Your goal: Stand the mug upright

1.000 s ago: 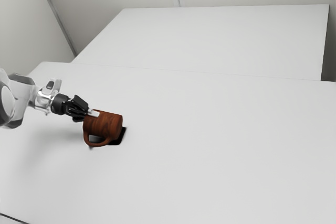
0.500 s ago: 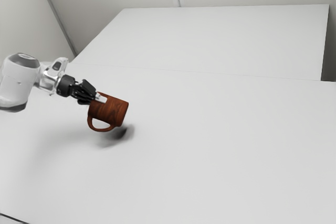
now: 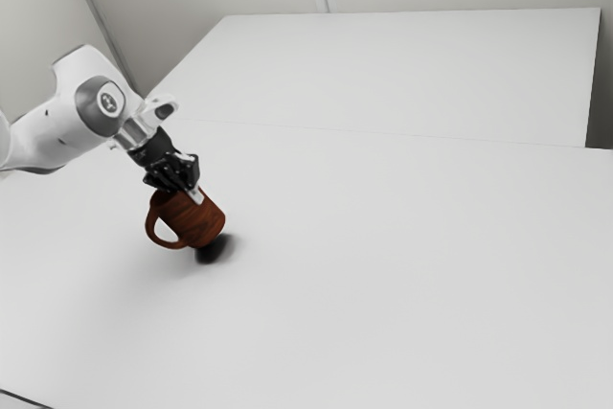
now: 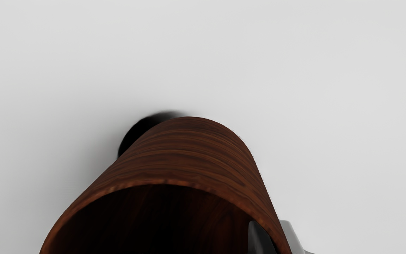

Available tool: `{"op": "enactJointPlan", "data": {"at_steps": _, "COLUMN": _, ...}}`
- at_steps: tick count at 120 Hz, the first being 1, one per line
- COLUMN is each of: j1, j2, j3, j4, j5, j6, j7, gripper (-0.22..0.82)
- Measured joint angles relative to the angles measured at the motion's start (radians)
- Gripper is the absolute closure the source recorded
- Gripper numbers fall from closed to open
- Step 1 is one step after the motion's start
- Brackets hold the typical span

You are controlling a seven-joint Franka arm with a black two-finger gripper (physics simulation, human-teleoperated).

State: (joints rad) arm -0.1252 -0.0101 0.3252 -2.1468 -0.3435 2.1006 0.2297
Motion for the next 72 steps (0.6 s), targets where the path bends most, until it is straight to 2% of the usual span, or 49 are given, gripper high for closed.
{"op": "enactJointPlan", "data": {"at_steps": 33, "j1": -0.096, "j2": -0.021, "j3": 0.011, "j4": -0.069, "j5": 0.179, "j6": 0.132, "j7": -0.246, "gripper": 0.79}}
{"op": "enactJointPlan", "data": {"at_steps": 72, "j1": -0.101, "j2": -0.033, "j3": 0.012, "j4": -0.08, "j5": 0.296, "j6": 0.108, "j7": -0.48, "gripper": 0.79}}
